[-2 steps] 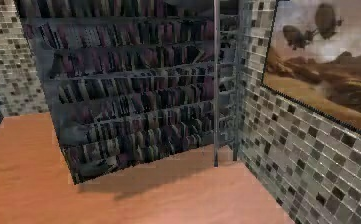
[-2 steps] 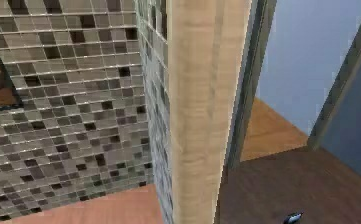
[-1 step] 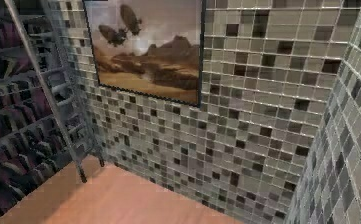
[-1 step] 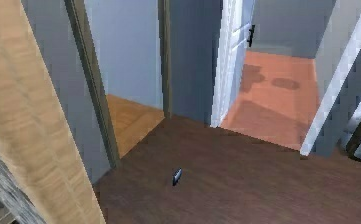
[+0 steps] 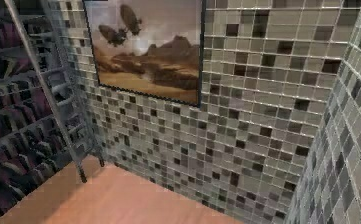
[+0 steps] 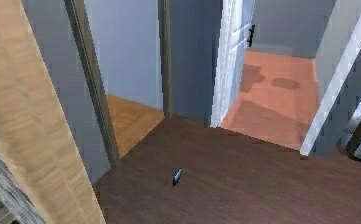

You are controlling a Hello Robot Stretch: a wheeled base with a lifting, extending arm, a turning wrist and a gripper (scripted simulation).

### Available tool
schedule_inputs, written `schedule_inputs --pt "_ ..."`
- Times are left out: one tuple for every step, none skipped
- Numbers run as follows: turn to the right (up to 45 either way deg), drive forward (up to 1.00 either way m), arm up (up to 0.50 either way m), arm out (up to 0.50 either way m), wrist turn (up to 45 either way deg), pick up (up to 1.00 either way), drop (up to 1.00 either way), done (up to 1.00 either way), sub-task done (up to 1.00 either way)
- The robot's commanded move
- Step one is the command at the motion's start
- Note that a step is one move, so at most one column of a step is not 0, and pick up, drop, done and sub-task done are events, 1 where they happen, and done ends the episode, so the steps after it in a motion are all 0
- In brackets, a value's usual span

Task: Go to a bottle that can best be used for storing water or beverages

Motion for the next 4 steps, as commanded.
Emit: schedule_inputs --pt "-36.0 0.00 0.00 0.00 0.0 0.00 0.00 0.00 0.00" --pt "-36.0 0.00 0.00 0.00 0.0 0.00 0.00 0.00 0.00" --pt "0.0 0.85 0.00 0.00 0.0 0.00 0.00 0.00 0.00" --pt "-27.0 0.00 0.00 0.00 0.0 0.00 0.00 0.00 0.00"
